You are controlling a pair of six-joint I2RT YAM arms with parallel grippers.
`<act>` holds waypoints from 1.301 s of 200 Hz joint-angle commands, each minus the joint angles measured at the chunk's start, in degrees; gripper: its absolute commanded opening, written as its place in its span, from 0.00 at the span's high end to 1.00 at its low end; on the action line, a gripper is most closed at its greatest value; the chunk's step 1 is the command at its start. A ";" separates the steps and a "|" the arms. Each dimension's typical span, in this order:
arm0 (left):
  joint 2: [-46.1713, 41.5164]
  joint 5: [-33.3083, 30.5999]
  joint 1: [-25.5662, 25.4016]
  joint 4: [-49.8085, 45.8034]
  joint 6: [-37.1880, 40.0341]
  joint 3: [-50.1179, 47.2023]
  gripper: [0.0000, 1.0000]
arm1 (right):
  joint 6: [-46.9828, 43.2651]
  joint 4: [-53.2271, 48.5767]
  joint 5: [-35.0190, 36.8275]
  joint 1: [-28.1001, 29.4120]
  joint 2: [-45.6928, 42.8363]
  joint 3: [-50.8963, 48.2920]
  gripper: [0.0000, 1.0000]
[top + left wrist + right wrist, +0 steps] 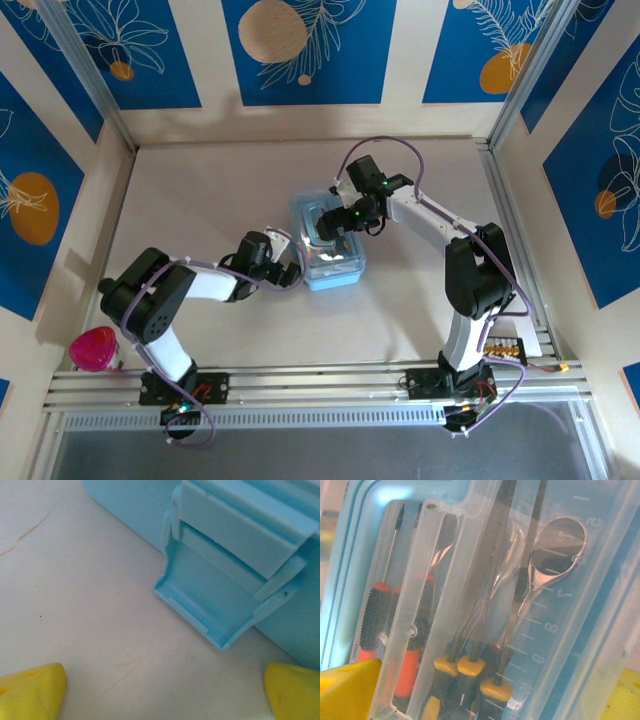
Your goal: Pack the tool kit
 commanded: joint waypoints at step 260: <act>3.08 -1.49 -0.61 8.67 1.61 -1.42 0.00 | -3.23 -10.37 -6.35 0.93 2.35 -0.18 0.02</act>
